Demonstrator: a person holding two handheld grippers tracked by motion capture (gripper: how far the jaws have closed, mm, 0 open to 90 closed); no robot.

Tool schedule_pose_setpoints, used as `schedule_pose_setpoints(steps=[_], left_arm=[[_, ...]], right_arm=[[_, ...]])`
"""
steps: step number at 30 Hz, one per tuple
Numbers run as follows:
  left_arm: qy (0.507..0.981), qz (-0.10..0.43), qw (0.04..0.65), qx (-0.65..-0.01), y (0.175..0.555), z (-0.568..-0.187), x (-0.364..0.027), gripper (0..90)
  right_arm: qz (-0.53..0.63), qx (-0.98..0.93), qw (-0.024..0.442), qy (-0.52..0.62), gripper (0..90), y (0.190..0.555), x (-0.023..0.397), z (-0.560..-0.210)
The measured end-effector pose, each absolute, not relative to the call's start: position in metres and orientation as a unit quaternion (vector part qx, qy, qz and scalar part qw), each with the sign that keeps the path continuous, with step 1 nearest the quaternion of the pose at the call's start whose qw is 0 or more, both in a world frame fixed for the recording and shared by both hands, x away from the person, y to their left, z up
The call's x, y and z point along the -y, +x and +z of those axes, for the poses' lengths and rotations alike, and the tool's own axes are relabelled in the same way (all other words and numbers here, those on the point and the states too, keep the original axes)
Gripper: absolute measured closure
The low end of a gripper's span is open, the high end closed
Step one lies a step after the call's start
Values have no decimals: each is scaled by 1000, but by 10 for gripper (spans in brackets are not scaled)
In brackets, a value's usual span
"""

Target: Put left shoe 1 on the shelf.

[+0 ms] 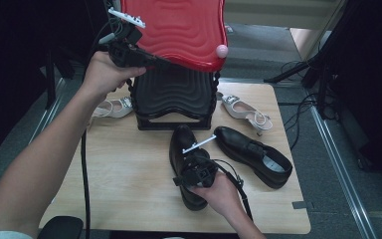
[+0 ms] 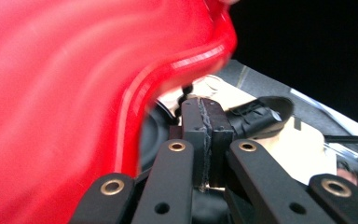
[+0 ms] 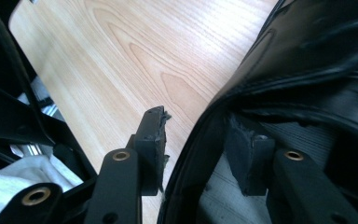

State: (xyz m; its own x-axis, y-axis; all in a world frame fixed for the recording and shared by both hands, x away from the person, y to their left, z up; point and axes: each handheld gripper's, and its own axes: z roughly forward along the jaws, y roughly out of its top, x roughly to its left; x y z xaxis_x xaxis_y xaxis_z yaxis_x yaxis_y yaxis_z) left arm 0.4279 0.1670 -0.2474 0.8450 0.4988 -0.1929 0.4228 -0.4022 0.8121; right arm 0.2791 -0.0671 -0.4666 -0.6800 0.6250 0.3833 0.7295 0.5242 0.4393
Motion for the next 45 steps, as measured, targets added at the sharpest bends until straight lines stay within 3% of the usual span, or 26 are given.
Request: schedule_pose_setpoints(steps=[12,27,45], left_arm=[[832,69,463,-297,453,-232,-163,898],[838,102,432,-318,461,-234,-153,900],[835,101,435,-321,461,-234,-151,900]], right_arm=[[-266,875,85,-396,635,287,55,-480],[-286,865,91,-402,852,292,76,-471],[-346,832,115,-419,872,306,121,-444]])
